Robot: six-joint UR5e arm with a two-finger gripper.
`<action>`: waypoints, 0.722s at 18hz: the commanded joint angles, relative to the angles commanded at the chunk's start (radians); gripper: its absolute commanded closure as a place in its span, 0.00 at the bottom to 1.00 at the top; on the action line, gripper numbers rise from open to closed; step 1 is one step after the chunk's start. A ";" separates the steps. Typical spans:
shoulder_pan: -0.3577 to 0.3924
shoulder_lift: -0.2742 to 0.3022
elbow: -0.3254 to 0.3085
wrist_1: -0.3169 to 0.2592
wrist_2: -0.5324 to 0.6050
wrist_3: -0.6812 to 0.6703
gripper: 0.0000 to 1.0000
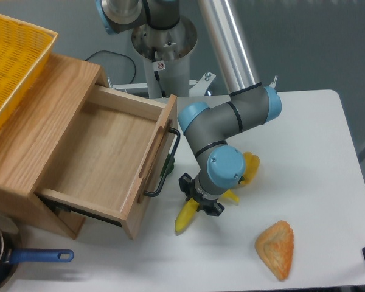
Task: Pick up the banana
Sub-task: 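Lift the gripper with the banana, dragging the orange object aside, then raise the held banana higher above the table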
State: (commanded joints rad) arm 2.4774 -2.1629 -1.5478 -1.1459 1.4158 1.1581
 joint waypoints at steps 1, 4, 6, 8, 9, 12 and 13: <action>0.000 0.002 0.003 0.000 0.000 0.000 0.67; 0.009 0.006 0.029 -0.012 0.003 0.003 0.67; 0.009 0.006 0.046 -0.023 0.006 0.005 0.67; 0.009 0.006 0.066 -0.026 0.023 0.006 0.67; 0.009 0.008 0.080 -0.029 0.029 0.011 0.67; 0.020 0.015 0.103 -0.032 0.054 0.087 0.67; 0.021 0.021 0.104 -0.031 0.064 0.130 0.67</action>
State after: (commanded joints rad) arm 2.4988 -2.1415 -1.4435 -1.1766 1.4802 1.2881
